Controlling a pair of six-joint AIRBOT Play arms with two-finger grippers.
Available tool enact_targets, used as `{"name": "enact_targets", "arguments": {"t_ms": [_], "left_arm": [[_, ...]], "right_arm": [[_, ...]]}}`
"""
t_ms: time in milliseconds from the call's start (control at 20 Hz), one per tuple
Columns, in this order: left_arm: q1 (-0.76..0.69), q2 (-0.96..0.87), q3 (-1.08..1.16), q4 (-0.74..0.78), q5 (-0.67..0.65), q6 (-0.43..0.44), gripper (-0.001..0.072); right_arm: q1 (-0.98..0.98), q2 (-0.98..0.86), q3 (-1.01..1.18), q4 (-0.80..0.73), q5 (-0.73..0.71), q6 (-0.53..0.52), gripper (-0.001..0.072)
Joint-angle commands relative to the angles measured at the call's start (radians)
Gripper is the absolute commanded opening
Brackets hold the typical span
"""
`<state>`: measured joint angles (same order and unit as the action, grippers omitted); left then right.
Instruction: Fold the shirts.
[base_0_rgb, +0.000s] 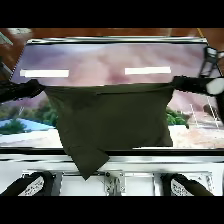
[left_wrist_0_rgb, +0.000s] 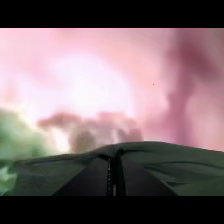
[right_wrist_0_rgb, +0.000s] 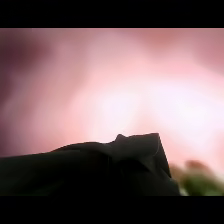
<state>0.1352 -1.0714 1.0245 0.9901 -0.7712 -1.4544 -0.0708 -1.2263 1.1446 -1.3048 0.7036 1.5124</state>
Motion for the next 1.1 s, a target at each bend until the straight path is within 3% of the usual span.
{"name": "enact_targets", "arguments": {"t_ms": [0,100,250,400,600,700,900,1050], "left_arm": [[-0.052,-0.172,-0.011,-0.075,0.228,0.031,0.0035],[-0.093,-0.245,-0.011,-0.075,0.340,0.080,0.0035],[-0.119,-0.319,-0.011,-0.075,0.508,0.085,0.0035],[-0.117,-0.381,-0.011,-0.075,0.526,0.048,0.0036],[-0.118,-0.428,-0.011,-0.074,0.337,0.039,0.0036],[-0.109,-0.415,-0.001,-0.073,0.196,0.077,0.0036],[-0.049,-0.385,0.050,-0.040,-0.130,0.081,0.0035],[-0.053,-0.403,0.050,-0.018,-0.290,0.079,0.0035]], "right_arm": [[0.086,-0.195,-0.007,0.016,-0.369,0.042,0.0066],[0.093,-0.267,-0.007,0.017,-0.510,0.041,0.0066],[0.084,-0.335,-0.007,0.013,-0.649,0.035,0.0066],[0.084,-0.370,-0.007,0.013,-0.666,0.036,0.0066],[0.084,-0.378,-0.007,0.013,-0.515,0.036,0.0067],[0.081,-0.357,-0.007,-0.005,-0.428,0.035,0.0067],[0.019,-0.273,-0.007,-0.065,-0.106,0.037,0.0066],[-0.010,-0.280,-0.008,-0.068,0.159,0.040,0.0066]]}}
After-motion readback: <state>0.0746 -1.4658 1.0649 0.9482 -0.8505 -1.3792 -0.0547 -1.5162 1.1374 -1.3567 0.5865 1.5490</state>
